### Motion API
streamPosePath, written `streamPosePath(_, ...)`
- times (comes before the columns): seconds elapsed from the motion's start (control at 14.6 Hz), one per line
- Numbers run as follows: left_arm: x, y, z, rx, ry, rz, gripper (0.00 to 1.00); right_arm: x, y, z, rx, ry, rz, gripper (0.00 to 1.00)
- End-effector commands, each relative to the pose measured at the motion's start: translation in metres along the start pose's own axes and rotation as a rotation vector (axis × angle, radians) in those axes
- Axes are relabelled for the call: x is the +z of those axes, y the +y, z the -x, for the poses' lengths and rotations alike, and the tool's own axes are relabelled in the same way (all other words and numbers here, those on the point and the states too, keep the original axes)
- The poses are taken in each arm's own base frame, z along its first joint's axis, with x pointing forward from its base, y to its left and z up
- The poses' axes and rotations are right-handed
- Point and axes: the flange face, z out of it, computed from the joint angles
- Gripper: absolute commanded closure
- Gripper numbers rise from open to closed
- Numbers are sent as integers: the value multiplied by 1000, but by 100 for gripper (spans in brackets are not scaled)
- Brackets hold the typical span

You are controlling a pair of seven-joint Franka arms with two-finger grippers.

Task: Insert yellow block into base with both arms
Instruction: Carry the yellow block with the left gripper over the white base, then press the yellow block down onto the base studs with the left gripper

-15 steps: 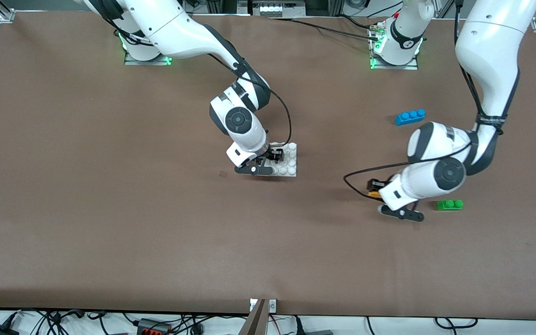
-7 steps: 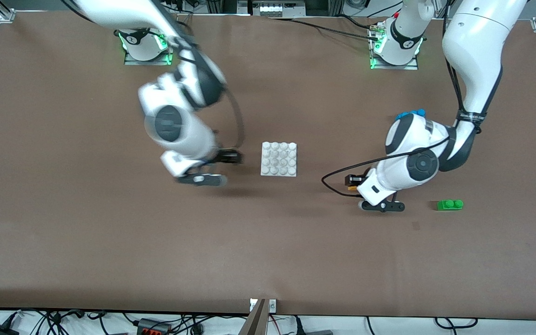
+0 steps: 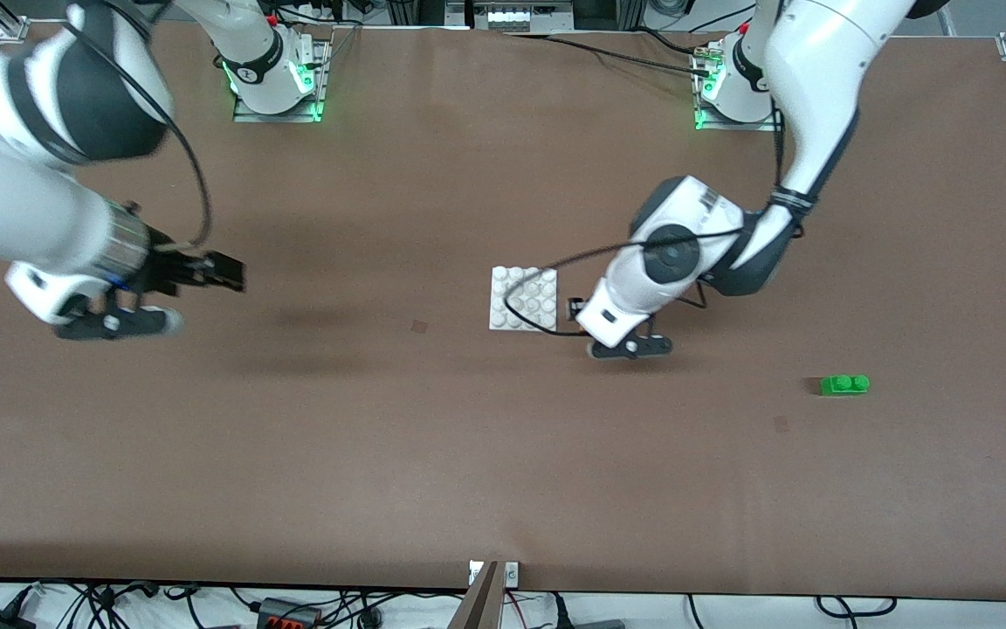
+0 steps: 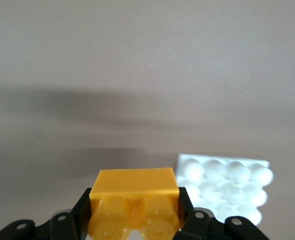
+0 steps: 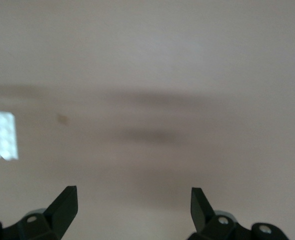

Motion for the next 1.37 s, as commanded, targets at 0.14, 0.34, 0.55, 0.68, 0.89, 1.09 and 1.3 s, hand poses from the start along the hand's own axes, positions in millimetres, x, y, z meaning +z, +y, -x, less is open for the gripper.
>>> streamPosePath(0.14, 30, 51, 30, -17, 100, -52, 50, -45, 54, 51, -50, -39, 30, 0)
streamPosePath(0.34, 48, 75, 50, -19, 139, -31, 50, -40, 95, 66, 20, -46, 15, 0)
streamPosePath(0.55, 58, 81, 58, -6, 132, -32, 50, -75, 122, 93, 62, 30, 9, 0)
streamPosePath(0.68, 67, 87, 68, 20, 111, -32, 49, -84, 122, 99, 78, 84, 10, 0)
streamPosePath(0.89, 76, 95, 83, 84, 78, -29, 49, -46, 135, 110, 80, 38, -7, 0)
streamPosePath(1.09, 77, 98, 89, 100, 68, -29, 49, -45, 152, 101, 102, 122, 11, 0)
streamPosePath(1.3, 81, 97, 91, 152, 60, -36, 48, -53, 161, 86, 110, 188, 21, 0)
